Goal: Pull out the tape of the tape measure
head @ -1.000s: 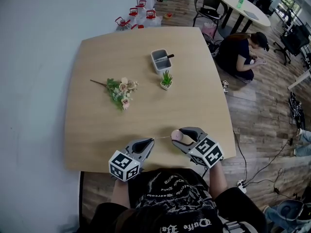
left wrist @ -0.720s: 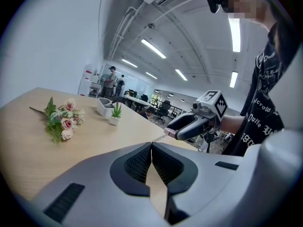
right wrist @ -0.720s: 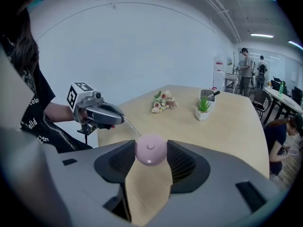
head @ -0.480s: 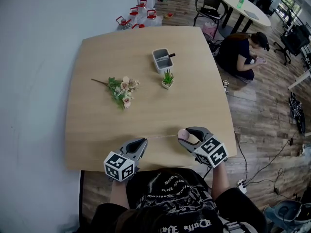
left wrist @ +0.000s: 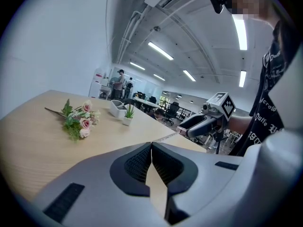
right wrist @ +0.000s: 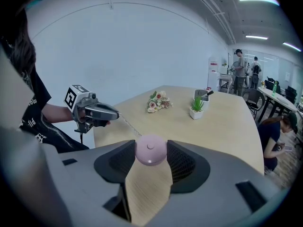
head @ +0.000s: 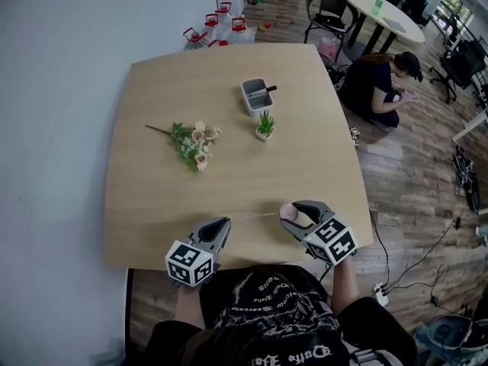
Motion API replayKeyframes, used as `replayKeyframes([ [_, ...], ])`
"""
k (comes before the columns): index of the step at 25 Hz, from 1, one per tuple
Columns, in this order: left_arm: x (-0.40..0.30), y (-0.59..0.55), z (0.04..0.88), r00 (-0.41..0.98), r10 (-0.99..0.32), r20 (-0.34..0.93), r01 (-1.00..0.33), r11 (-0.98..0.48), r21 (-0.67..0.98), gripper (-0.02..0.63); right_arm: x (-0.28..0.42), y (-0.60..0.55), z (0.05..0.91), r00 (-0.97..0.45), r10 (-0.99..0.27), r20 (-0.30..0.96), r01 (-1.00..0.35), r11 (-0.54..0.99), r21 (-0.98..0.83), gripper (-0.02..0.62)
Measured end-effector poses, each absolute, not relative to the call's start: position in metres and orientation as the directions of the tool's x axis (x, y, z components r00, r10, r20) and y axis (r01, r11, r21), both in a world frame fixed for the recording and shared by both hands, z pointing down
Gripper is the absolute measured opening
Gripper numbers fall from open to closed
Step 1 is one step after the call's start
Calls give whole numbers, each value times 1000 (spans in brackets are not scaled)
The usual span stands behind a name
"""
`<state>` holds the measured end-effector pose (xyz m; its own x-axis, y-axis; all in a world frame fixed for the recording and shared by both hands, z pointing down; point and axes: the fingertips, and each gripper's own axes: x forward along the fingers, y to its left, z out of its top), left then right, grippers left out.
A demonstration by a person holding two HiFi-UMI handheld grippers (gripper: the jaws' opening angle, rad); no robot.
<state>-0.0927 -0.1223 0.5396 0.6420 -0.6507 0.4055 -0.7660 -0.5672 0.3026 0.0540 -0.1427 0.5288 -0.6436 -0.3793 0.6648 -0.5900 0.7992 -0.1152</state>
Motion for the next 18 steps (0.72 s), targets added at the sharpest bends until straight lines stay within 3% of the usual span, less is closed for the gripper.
replayKeyframes([
  [18,-117,-125,540,594,-705,388,-804,-502,320,9,90,-145,528,-573,-454,683,-692,714,-107,225],
])
